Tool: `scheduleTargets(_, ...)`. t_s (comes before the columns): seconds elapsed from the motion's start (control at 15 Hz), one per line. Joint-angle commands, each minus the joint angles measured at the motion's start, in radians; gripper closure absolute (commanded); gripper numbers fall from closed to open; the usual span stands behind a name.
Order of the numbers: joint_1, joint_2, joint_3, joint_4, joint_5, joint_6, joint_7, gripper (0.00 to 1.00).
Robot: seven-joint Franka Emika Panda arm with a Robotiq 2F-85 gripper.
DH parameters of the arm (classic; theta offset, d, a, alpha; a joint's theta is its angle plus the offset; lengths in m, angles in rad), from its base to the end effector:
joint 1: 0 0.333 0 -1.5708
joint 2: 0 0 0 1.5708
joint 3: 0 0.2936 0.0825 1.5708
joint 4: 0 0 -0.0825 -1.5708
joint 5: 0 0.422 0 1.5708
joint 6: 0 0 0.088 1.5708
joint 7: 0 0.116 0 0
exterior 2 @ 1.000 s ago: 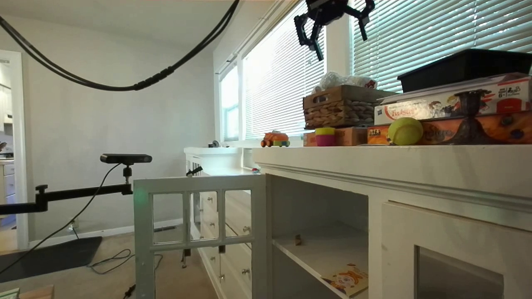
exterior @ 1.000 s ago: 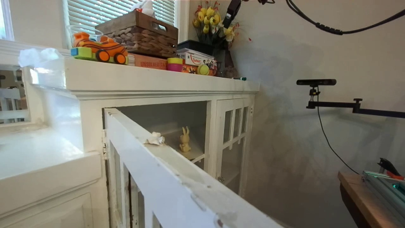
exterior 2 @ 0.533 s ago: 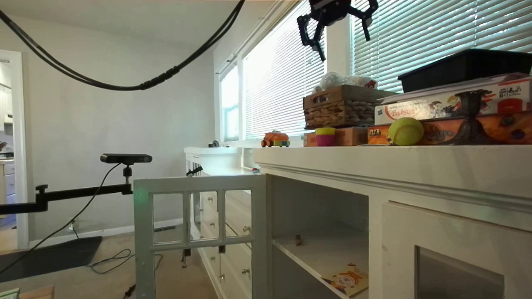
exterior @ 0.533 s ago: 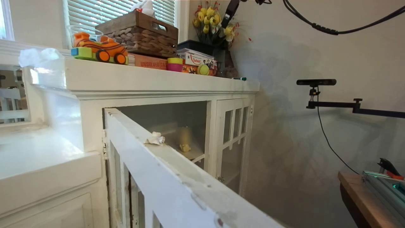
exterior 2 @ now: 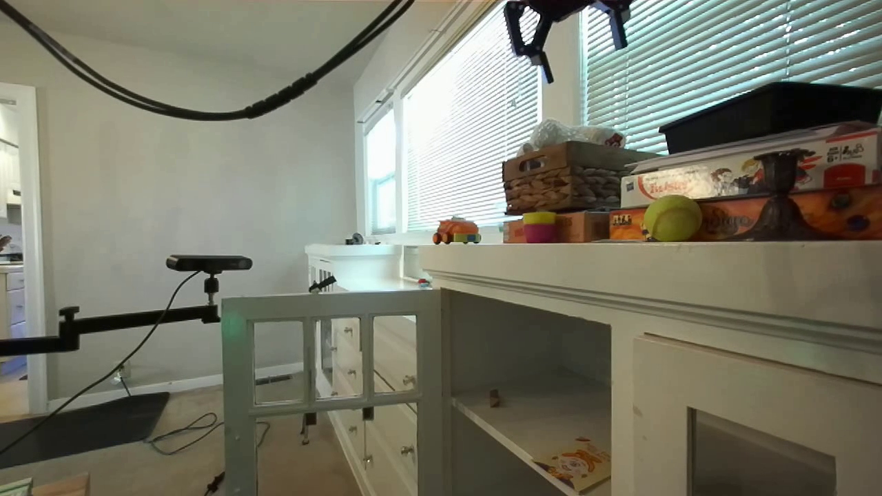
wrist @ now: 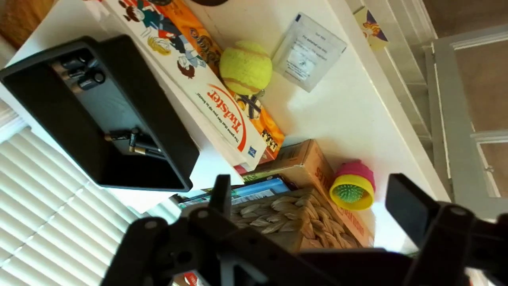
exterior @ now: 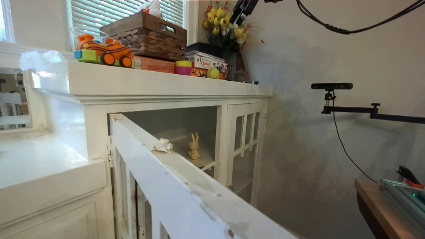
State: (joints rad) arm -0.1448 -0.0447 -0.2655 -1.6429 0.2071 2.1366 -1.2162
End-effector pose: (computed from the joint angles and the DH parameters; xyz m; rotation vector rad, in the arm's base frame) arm 0.5795 -0.2445 0.6466 2.6131 1.0132 0.7512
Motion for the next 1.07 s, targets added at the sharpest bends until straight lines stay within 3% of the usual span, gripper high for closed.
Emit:
scheduleTargets(0.0,-0.045,0.091,-0.014,0.129,0.044,-0.046,-0.165,0.00)
scheduleTargets(0.2,-0.089,0.177,-0.014,0.226,0.015,-0.052,-0.182,0.00)
scheduleTargets(0.27,-0.082,0.093,0.007,0.118,0.004,-0.017,-0.150,0.00)
scheduleTargets(0.47,-0.110,0.153,0.012,0.176,0.001,-0.020,-0.159,0.00)
scheduleTargets(0.6,-0.111,0.131,0.034,0.158,0.059,-0.032,-0.236,0.00)
scheduleTargets(1.0,-0.145,0.223,0.050,0.265,0.134,-0.101,-0.325,0.00)
